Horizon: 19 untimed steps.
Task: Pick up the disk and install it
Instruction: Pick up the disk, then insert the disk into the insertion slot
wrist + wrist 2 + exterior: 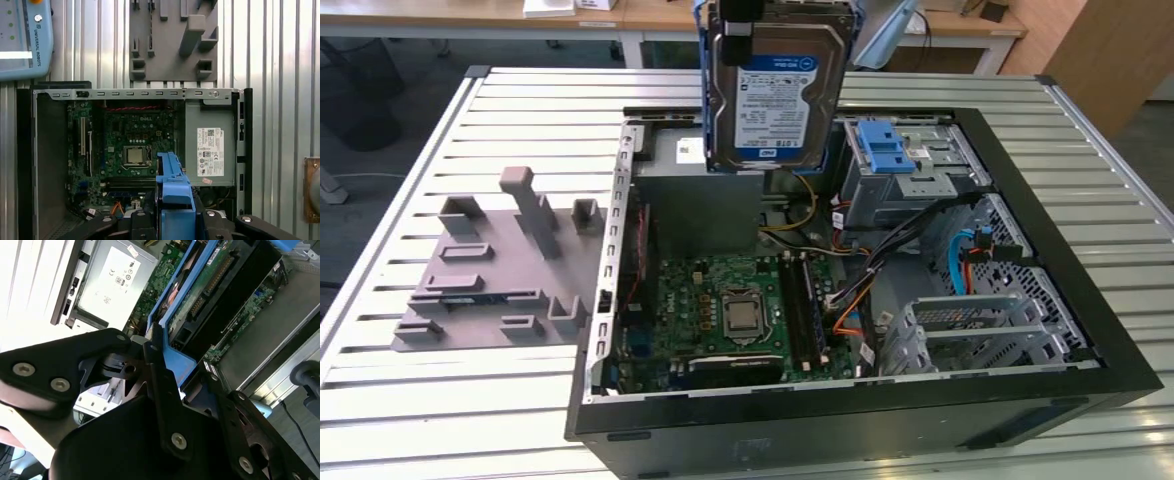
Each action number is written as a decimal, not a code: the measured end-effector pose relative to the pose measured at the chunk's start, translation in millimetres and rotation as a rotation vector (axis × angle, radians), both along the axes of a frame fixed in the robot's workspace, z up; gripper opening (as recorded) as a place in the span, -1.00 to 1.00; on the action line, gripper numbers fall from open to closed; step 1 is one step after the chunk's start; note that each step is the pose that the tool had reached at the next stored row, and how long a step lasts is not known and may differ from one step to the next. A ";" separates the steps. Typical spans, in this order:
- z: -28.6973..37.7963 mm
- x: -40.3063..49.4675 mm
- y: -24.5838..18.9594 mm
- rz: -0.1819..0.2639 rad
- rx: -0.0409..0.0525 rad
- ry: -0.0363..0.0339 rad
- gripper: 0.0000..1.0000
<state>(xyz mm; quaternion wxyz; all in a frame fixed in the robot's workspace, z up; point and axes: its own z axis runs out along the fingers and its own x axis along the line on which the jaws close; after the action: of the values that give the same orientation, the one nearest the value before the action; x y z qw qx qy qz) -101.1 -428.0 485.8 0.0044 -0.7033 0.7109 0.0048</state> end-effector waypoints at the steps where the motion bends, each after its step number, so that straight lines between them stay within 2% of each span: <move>1: 0.0 0.2 -1.0 0.000 0.0000 0.0000 -0.27; 6: -0.2 2.8 -4.3 0.000 0.0000 0.0000 -0.27; 9: -0.3 8.7 -5.4 0.000 0.0000 0.0000 -0.27; 11: -0.4 11.5 -5.7 0.000 -0.0001 0.0000 -0.27; 19: -0.5 12.0 -5.6 0.000 0.0000 0.0000 -0.27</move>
<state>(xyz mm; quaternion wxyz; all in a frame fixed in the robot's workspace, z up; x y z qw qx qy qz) -89.0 -433.7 485.3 0.0044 -0.7033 0.7109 0.0048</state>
